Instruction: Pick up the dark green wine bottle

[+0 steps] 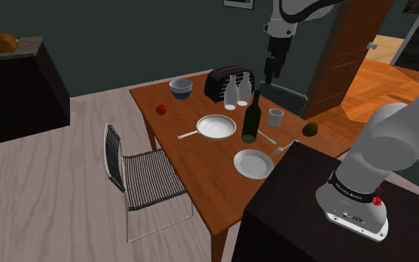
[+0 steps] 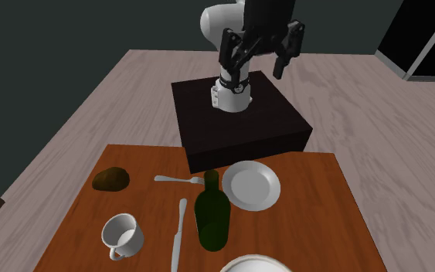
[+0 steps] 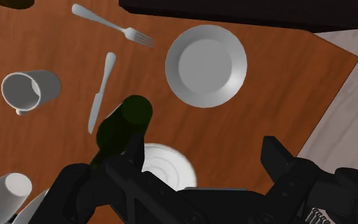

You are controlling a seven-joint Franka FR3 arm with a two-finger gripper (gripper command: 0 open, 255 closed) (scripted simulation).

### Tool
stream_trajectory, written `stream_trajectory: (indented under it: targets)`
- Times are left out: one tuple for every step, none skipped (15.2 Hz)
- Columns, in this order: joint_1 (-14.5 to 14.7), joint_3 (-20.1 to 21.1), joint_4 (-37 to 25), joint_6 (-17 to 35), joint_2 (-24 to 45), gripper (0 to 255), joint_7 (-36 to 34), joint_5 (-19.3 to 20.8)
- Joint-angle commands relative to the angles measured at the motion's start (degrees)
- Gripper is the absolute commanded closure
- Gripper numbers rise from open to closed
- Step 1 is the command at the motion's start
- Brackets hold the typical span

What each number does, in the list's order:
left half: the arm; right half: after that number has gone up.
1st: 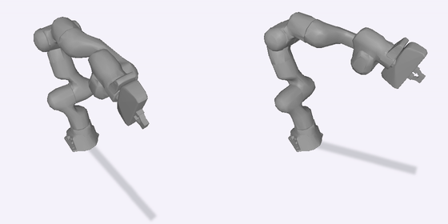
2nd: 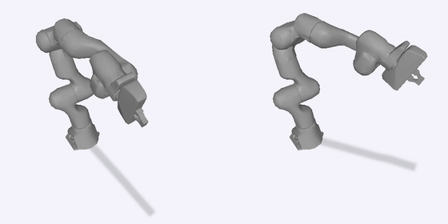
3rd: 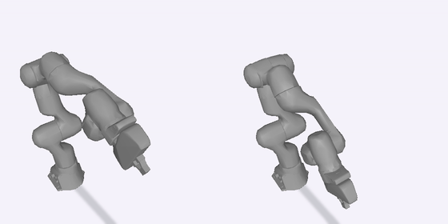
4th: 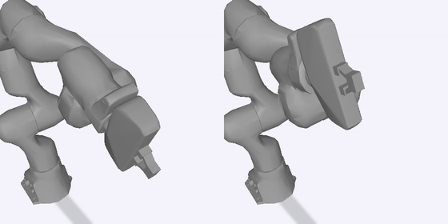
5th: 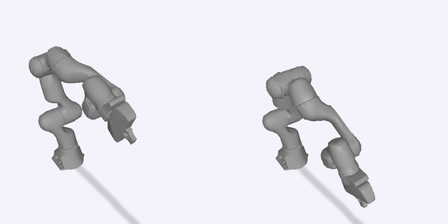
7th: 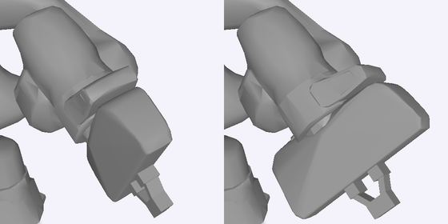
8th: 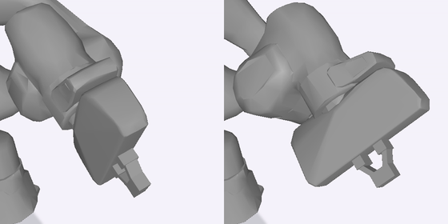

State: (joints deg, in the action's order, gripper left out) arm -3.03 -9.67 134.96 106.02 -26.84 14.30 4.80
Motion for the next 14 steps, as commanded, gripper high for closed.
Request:
stream_trajectory:
  targets:
    - [-0.2, -1.6, -1.1, 2.9, 3.9, 0, 2.1, 0.0]
    - [-0.4, -2.4, -1.8, 4.2, 5.9, 0, 3.1, -0.2]
    - [-0.5, -3.2, -2.6, 5.4, 7.8, 0, 4.2, -0.4]
    - [-0.6, -4.0, -3.4, 6.5, 9.8, 0, 5.3, -0.7]
    - [-0.7, -4.7, -4.3, 7.6, 11.9, 0, 6.4, -1.0]
    - [-0.8, -5.4, -5.3, 8.7, 14.0, 0, 7.6, -1.5]
    - [-0.9, -6.0, -6.3, 9.7, 16.1, 0, 8.8, -2.0]
    - [-1.1, -6.6, -7.4, 10.6, 18.2, 0, 10.0, -2.6]
    - [-1.2, -7.2, -8.6, 11.5, 20.4, 0, 11.2, -3.3]
    - [-1.4, -7.7, -9.9, 12.3, 22.6, 0, 12.5, -4.1]
    - [-1.7, -8.2, -11.3, 13.0, 24.9, 0, 13.7, -4.9]
    - [-1.9, -8.6, -12.7, 13.6, 27.1, 0, 15.0, -5.8]
    - [-2.3, -8.9, -14.3, 14.2, 29.4, 0, 16.3, -6.8]
    - [-2.7, -9.1, -15.9, 14.7, 31.7, 0, 17.5, -7.8]
